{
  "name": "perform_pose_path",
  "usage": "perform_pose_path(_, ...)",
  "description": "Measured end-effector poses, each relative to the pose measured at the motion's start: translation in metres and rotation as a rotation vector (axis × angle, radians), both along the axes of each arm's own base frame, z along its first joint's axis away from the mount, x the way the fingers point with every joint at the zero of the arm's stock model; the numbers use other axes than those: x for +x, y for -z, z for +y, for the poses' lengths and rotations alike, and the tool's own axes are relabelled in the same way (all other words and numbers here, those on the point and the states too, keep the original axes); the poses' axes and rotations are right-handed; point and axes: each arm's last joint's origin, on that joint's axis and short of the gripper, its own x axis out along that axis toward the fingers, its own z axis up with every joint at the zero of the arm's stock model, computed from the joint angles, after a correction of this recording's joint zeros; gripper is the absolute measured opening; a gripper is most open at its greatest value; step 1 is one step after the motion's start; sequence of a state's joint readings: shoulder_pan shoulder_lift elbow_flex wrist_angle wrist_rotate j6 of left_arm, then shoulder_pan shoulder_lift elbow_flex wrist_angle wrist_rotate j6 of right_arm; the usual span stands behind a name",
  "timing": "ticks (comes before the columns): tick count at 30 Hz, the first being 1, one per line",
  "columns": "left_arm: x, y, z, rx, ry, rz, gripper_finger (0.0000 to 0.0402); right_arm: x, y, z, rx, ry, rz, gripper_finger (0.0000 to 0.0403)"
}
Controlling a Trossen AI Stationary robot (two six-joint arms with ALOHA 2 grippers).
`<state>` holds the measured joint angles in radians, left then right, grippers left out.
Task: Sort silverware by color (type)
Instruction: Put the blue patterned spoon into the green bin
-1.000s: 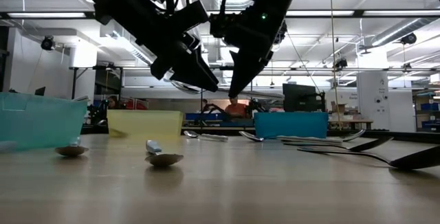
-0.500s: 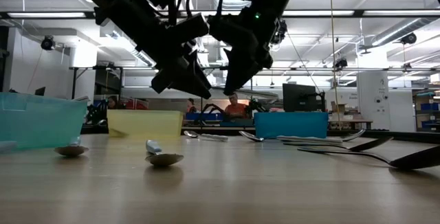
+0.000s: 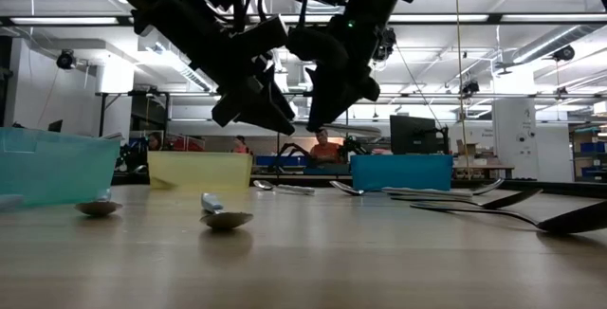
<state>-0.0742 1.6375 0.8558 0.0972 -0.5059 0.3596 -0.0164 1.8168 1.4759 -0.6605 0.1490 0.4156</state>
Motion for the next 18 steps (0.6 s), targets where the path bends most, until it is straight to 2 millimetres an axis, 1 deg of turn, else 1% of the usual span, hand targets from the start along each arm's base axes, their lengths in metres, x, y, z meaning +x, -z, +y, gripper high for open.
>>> perform_pose_path(5, -0.0026, 0.0024, 0.0002, 0.025, 0.006, 0.048, 0.0200, -0.0008, 0.0001, -0.0013, 0.009, -0.001, 0.013, 0.0024)
perform_pose_path(11, 0.0035, -0.0030, -0.0040, -0.064, 0.114, -0.033, 0.0199, 0.0028, -0.0016, -0.0009, 0.017, -0.022, -0.026, 0.0024)
perform_pose_path(14, 0.0058, -0.0058, -0.0048, -0.080, 0.134, -0.071, 0.0199, 0.0040, -0.0024, -0.0007, 0.014, -0.032, -0.040, 0.0024)
perform_pose_path(18, 0.0059, -0.0059, -0.0046, -0.080, 0.134, -0.073, 0.0199, 0.0043, -0.0025, -0.0008, 0.008, -0.040, -0.042, 0.0024)
